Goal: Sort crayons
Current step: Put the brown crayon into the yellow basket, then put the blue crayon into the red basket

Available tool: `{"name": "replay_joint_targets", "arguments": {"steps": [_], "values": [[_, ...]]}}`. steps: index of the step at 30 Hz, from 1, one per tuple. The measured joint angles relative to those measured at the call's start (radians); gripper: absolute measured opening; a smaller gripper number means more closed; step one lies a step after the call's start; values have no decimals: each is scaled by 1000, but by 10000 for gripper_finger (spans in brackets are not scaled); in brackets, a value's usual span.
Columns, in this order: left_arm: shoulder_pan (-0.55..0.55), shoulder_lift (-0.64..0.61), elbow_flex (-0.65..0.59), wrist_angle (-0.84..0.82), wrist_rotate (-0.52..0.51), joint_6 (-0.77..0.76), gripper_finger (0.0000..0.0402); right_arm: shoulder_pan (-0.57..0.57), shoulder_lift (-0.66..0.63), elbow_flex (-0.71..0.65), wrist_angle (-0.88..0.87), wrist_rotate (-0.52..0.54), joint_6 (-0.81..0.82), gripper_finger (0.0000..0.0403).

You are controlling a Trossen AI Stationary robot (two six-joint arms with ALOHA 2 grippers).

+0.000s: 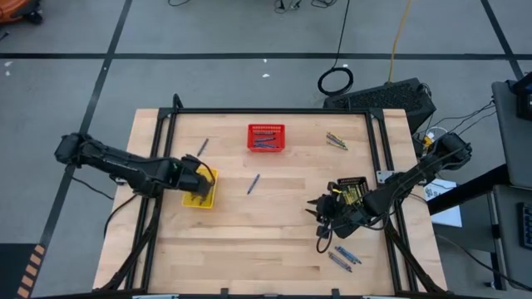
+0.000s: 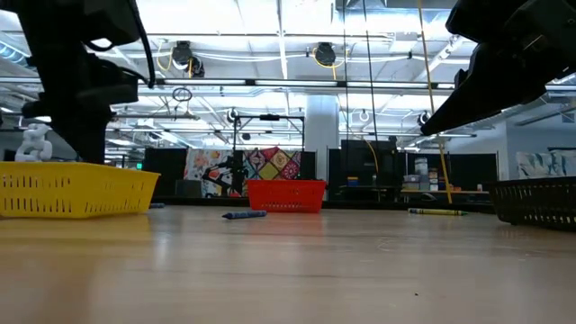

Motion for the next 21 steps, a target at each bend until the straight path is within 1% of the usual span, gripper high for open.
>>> {"name": "replay_joint_targets", "arguments": {"steps": [5,8,11,13,16,19,21], "values": [[39,0,4,-7,37,53,85,0,0,0,0,-1,0,105],[47,-3,38,-60,43,56,124,0,0,0,0,-1,0,105],[41,-8,79,-113,37,56,150,0,0,0,0,-1,-1,105],[25,-14,102,-110,6,57,160,0,0,0,0,-1,-1,105],[-9,-16,117,-73,-80,75,164,0,0,0,0,-1,1,105],[-42,-14,117,6,-163,118,164,0,0,0,0,-2,1,105],[-62,-9,107,103,-221,155,164,0,0,0,0,-2,-4,105]]}}
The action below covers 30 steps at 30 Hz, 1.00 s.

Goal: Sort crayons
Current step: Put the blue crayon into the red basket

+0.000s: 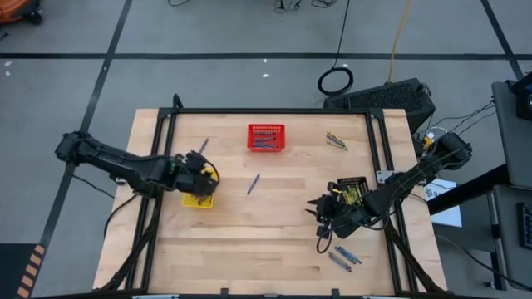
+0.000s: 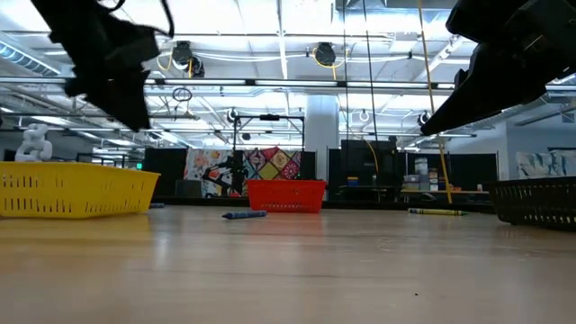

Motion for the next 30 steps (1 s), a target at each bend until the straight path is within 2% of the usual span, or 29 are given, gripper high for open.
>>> {"name": "replay_joint_targets", "arguments": {"steps": [4,10,14,19,22,30], "values": [[-33,31,-30,280,-76,166,164,0,-5,0,-1,-1,-29,105],[-67,172,-33,721,-77,455,164,14,-74,11,-21,-2,-67,105],[-67,310,-31,922,-48,535,164,14,-114,11,-19,1,-80,105],[6,499,60,871,79,404,164,13,-122,11,-15,4,-101,105],[48,606,139,810,126,390,164,13,-122,11,-15,4,-100,105],[112,760,299,623,73,387,164,13,-122,11,-15,4,-99,105]]}}
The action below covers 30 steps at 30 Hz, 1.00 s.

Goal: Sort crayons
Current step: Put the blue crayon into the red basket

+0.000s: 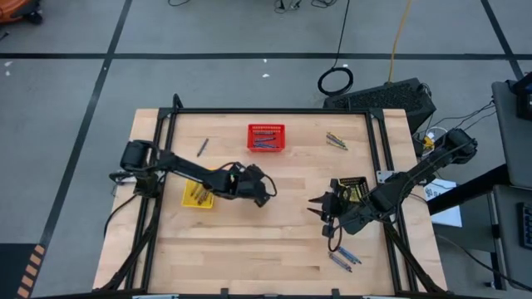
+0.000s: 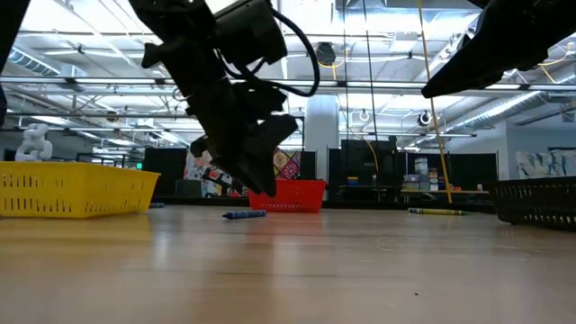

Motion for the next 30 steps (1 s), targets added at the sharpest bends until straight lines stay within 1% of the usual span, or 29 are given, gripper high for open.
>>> {"name": "replay_joint_targets", "arguments": {"steps": [3,7,12,14,16,20,23,24,27,30], "values": [[13,17,8,0,10,-33,164,0,0,0,0,0,0,105],[31,25,4,-76,34,-105,164,0,0,0,0,0,6,105],[33,38,-19,-70,58,-130,164,0,0,0,0,0,6,105],[33,44,-18,-69,69,-130,158,0,0,0,0,0,7,105],[33,44,-18,-68,74,-120,140,0,0,0,0,0,7,105],[36,37,-18,-70,90,-41,78,2,0,0,0,-3,7,105],[49,34,-4,-83,133,41,24,25,-10,0,-1,-4,-8,105],[54,30,4,-96,151,72,14,35,-17,0,-2,-4,-13,105],[72,26,52,-160,184,151,10,60,-44,0,-16,-4,-25,105],[95,5,137,-262,182,259,8,75,-65,1,-22,1,-28,105]]}}
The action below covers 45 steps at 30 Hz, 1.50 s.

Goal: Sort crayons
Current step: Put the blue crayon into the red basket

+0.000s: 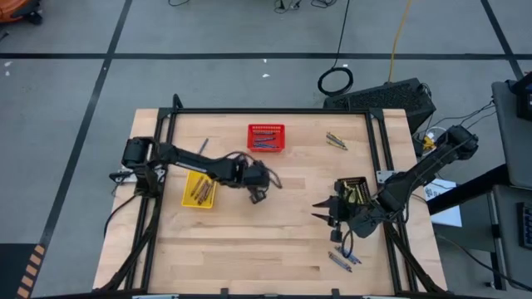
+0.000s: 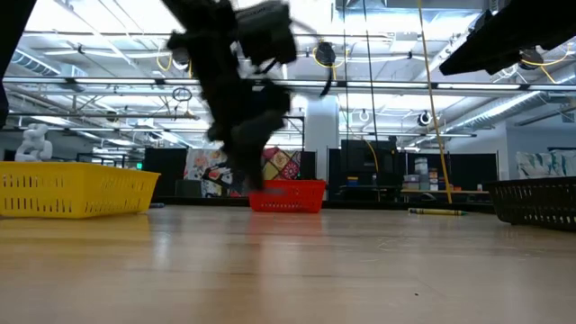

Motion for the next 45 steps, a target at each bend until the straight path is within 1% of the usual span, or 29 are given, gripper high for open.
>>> {"name": "replay_joint_targets", "arguments": {"steps": [2,4,6,8,11,13,14,16,20,25,30,34,36,40,42,45], "values": [[21,-4,68,-45,-1,80,2,4,-3,0,-8,1,0,105],[48,-7,133,-118,-2,125,0,4,4,-8,7,2,2,105],[80,-9,198,-119,-6,189,1,4,21,-33,24,3,3,105],[116,-11,237,-143,-19,296,1,4,45,-54,47,4,17,105],[184,-10,267,-140,-14,491,1,4,72,-68,45,23,60,105],[240,-10,270,-131,14,606,1,4,85,-72,43,22,71,105],[269,-10,270,-129,37,648,1,4,89,-73,43,22,71,105],[328,-5,269,-130,82,684,1,4,92,-73,44,25,69,105],[420,21,269,-102,148,717,1,4,92,-73,53,31,54,105],[469,72,269,-7,233,774,0,4,92,-73,52,52,54,105],[473,111,269,79,239,774,0,4,92,-73,59,52,55,105],[473,118,269,95,240,774,9,4,92,-73,60,52,54,105],[473,99,269,68,232,773,26,4,92,-73,60,52,54,105],[472,18,290,-89,126,749,65,4,92,-73,62,57,54,105],[474,-34,292,-186,81,692,79,4,92,-73,66,79,60,105],[482,-116,282,-342,64,592,91,3,92,-73,74,81,71,105]]}}
